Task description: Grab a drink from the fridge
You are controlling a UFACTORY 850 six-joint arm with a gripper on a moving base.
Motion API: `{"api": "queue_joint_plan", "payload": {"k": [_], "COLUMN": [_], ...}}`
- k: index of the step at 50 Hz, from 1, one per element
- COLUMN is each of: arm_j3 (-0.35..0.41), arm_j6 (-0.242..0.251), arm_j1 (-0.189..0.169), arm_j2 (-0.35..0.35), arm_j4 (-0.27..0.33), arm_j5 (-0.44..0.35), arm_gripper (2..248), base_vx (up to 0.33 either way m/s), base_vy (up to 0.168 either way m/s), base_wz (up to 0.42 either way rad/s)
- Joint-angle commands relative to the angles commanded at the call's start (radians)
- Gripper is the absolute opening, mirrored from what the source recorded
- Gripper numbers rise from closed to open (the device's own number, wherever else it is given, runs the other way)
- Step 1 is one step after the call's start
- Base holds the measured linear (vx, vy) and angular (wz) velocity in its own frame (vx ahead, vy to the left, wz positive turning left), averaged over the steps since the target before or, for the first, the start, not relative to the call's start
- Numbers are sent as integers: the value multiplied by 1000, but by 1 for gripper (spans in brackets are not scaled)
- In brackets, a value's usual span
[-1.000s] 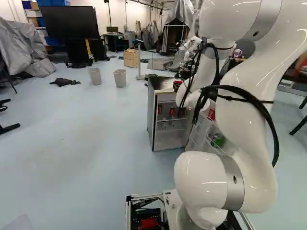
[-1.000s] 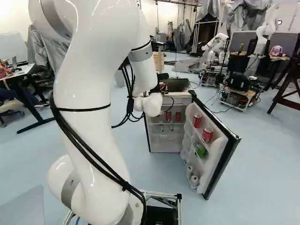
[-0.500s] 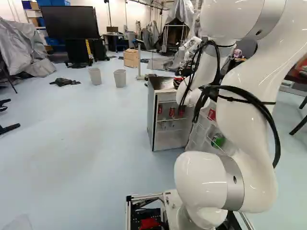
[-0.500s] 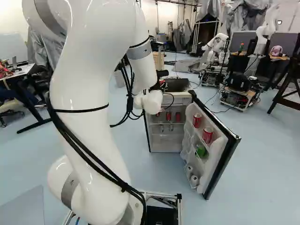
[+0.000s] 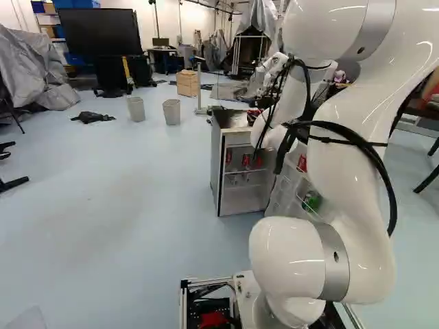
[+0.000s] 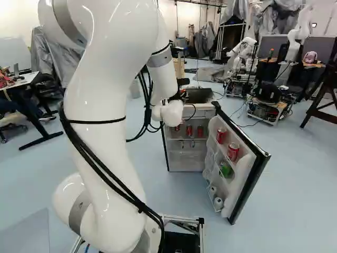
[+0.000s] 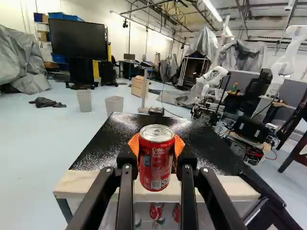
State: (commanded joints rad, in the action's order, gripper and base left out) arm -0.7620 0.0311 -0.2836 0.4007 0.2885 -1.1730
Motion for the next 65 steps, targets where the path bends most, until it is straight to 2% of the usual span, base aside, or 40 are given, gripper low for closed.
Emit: {"api": "queue_joint_plan", "payload": {"k": [31, 65], "arm_j3": [-121, -131], "arm_j6": [0, 0], "arm_j1": [15, 16], "arm_j2": [96, 137], "arm_j4": [0, 0], "arm_j5": [0, 0], "arm_gripper": [92, 92], "base_vx": [0, 0], "base_vy": [0, 0], "base_wz": [0, 0]}}
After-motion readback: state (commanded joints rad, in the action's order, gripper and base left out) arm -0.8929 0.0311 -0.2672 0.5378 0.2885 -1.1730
